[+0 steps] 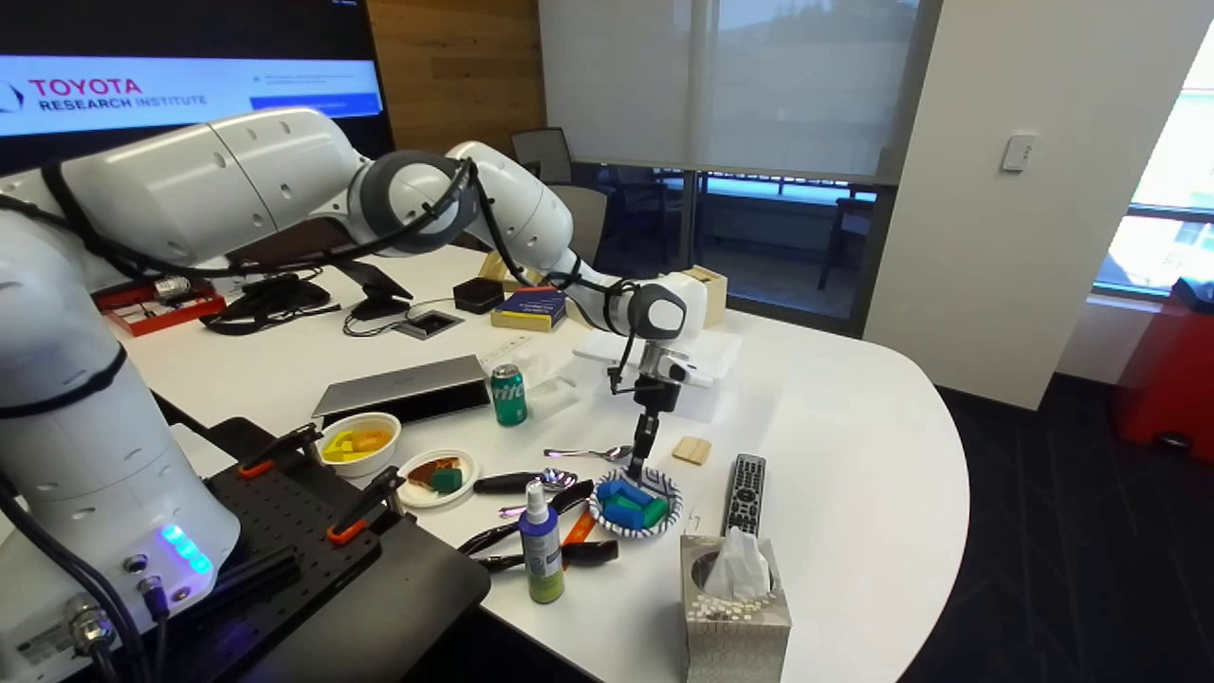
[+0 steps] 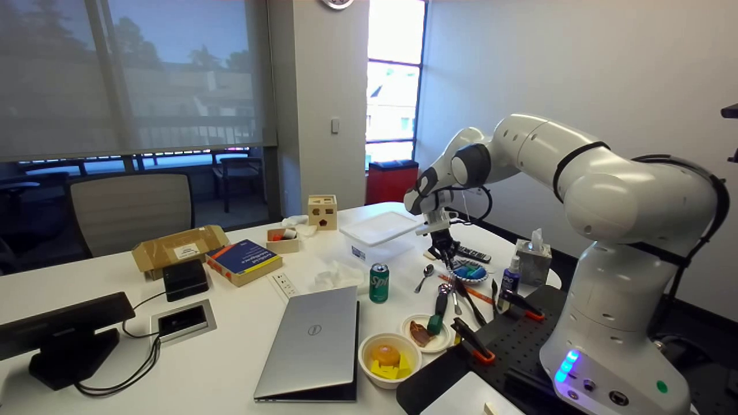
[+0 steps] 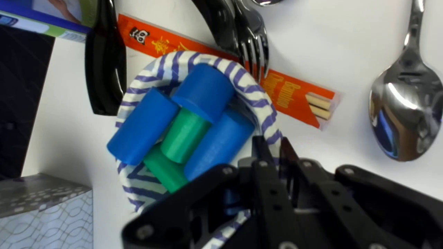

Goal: Move the blue and white plate closer to the can

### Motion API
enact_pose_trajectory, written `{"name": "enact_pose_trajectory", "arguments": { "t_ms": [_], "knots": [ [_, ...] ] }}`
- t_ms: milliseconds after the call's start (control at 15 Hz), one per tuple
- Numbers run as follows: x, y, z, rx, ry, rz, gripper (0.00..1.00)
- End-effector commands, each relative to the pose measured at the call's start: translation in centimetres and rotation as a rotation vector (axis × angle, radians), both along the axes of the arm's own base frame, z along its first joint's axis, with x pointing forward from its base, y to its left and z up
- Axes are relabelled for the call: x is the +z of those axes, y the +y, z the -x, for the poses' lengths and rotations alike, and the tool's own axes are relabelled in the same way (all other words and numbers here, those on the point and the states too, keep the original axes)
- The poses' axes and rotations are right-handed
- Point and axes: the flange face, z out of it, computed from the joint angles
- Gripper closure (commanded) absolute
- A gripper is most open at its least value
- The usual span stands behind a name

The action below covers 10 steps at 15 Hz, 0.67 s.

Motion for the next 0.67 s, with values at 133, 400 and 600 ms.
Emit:
{"name": "enact_pose_trajectory", "arguments": {
  "t_ms": [133, 400, 600],
  "knots": [
    [1.6, 1.7, -3.2, 0.034, -0.024, 0.005, 0.98],
    [2.2, 3.1, -4.9, 0.083, -0.038, 0.004, 0.98],
    [2.1, 4.6, -5.9, 0.136, -0.030, 0.007, 0.98]
  ]
}}
